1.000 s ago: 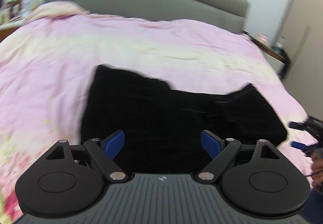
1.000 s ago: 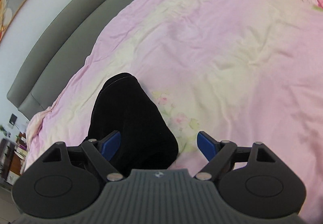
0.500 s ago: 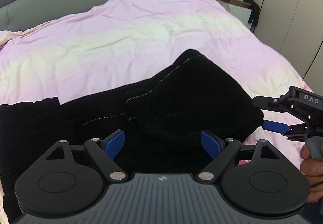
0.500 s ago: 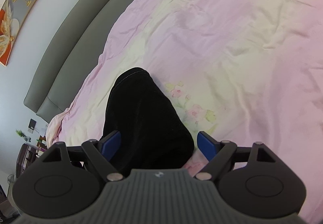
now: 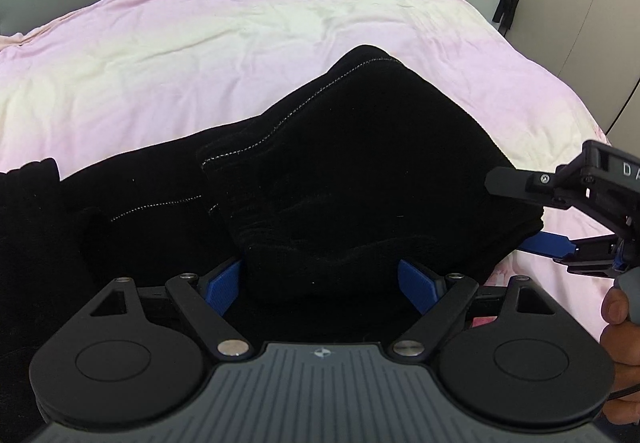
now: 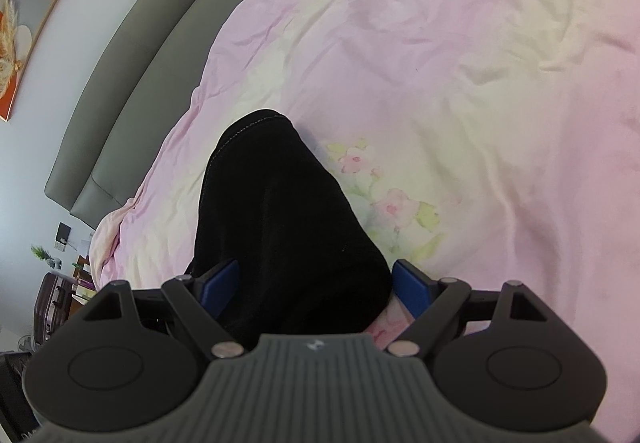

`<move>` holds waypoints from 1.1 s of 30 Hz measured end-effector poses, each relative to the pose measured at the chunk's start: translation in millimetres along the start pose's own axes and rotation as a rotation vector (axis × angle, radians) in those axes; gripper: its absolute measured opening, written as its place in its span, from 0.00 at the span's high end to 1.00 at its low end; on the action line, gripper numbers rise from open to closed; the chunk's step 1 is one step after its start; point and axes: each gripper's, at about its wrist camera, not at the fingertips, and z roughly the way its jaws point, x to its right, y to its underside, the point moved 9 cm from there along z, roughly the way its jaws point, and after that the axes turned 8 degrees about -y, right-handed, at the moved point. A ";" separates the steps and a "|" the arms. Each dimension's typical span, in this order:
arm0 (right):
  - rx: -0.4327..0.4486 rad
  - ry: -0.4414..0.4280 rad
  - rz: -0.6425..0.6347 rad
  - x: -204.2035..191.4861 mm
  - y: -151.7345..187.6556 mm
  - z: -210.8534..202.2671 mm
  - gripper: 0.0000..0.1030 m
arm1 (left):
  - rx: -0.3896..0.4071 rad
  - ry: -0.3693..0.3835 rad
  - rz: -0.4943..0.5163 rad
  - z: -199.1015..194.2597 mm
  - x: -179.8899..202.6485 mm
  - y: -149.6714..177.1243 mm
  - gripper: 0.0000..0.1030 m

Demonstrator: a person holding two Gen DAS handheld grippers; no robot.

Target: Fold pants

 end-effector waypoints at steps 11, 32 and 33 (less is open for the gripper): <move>-0.001 0.037 0.030 8.5 -0.8 16.6 0.41 | -0.019 0.033 -0.073 12.2 -7.8 6.6 0.00; 0.086 -0.071 -0.115 -21.2 -5.5 2.8 0.72 | 0.151 -0.078 -0.132 -78.6 -83.4 22.2 0.07; 0.085 -0.071 -0.105 -20.0 -5.2 2.5 0.72 | 0.148 -0.101 -0.158 -83.2 -99.7 26.3 0.07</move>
